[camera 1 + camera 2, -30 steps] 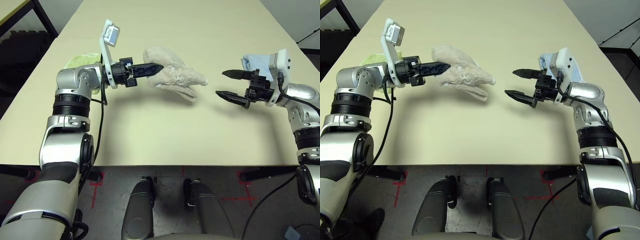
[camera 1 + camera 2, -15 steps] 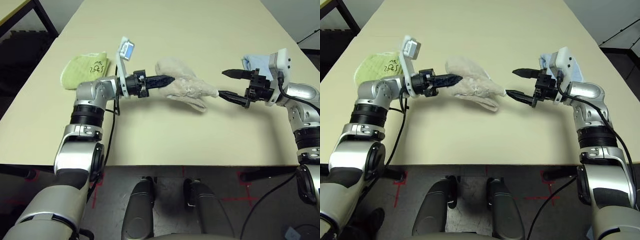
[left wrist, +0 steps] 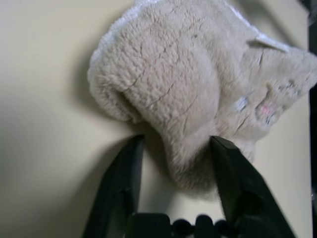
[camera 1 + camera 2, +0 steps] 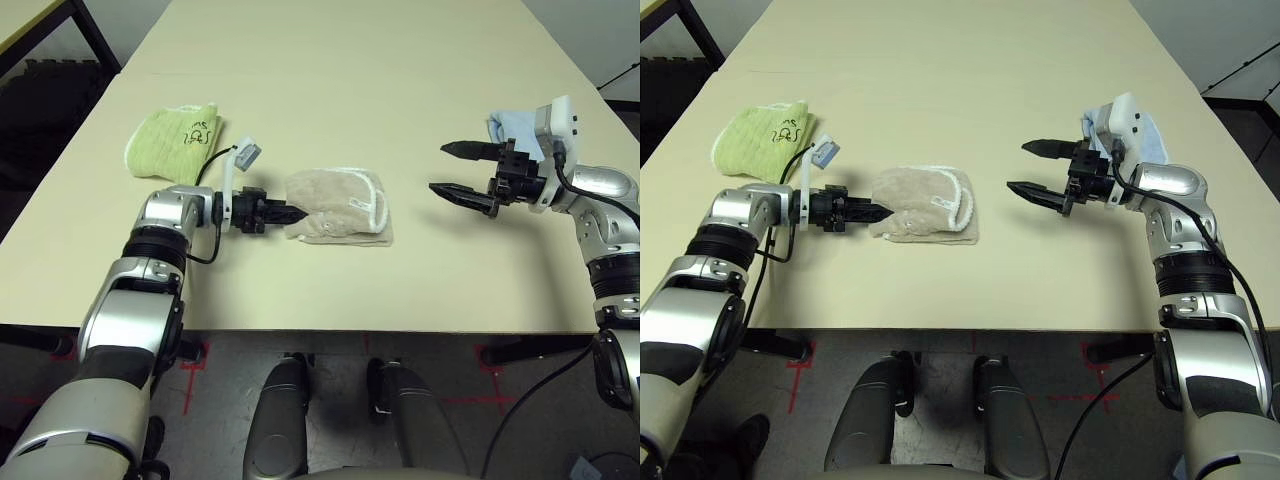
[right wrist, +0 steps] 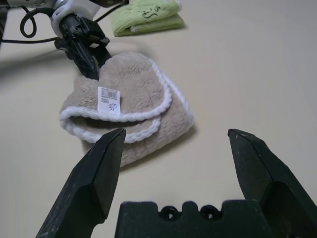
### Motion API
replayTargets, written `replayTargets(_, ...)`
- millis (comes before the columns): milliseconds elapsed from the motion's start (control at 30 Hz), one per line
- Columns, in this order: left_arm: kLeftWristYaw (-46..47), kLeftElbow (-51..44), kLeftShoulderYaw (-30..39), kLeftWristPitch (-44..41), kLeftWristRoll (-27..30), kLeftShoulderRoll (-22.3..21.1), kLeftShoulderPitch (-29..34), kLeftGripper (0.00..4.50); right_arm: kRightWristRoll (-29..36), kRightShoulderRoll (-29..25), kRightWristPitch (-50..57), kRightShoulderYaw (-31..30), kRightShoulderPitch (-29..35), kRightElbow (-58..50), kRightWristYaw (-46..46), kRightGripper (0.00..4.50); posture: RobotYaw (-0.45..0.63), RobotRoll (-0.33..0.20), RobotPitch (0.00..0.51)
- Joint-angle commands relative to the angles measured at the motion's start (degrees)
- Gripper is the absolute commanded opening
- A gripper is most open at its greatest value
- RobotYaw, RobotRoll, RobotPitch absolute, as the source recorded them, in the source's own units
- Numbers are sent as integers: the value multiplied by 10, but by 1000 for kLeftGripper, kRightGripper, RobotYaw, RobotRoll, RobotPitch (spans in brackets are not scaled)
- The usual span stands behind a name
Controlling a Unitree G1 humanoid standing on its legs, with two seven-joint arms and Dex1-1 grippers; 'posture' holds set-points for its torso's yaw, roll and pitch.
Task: Fold the towel and set it aside.
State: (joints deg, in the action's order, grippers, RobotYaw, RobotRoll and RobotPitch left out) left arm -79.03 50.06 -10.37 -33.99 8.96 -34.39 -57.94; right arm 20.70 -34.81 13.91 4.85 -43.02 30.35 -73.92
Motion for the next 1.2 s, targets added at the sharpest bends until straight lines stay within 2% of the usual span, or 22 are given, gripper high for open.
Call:
replayTargets(33,8,5,-25,-4,-40,-19,9,3990,56,4,167,22,3,-35,45,4500,120,0,183)
replayTargets(67,7,-1,-25,-4,-41,-21,7,4391,70,5,212,28,3,-44,60,4500,124,0,182)
replayTargets(100,6,-13,-24,-1,-41,-24,5,4454,80,5,254,28,5,-53,72,4500,126,0,182)
replayTargets(300,-22,-97,-3,5,-14,-37,11,4454,136,13,436,38,5,-99,131,4500,131,0,180)
replayTargets(500,-16,-167,51,77,28,-26,34,4454,160,38,555,39,-15,-98,200,4500,136,0,184)
replayTargets(667,-29,-209,82,177,56,-14,56,4454,167,76,597,52,-35,-72,248,4500,151,0,188)
replayTargets(800,-54,-218,79,239,61,-20,77,4454,160,106,598,46,-45,-47,269,4500,161,0,191)
replayTargets(1200,-59,-230,76,229,63,-24,84,4454,145,173,590,42,-72,-7,320,4500,182,0,197)
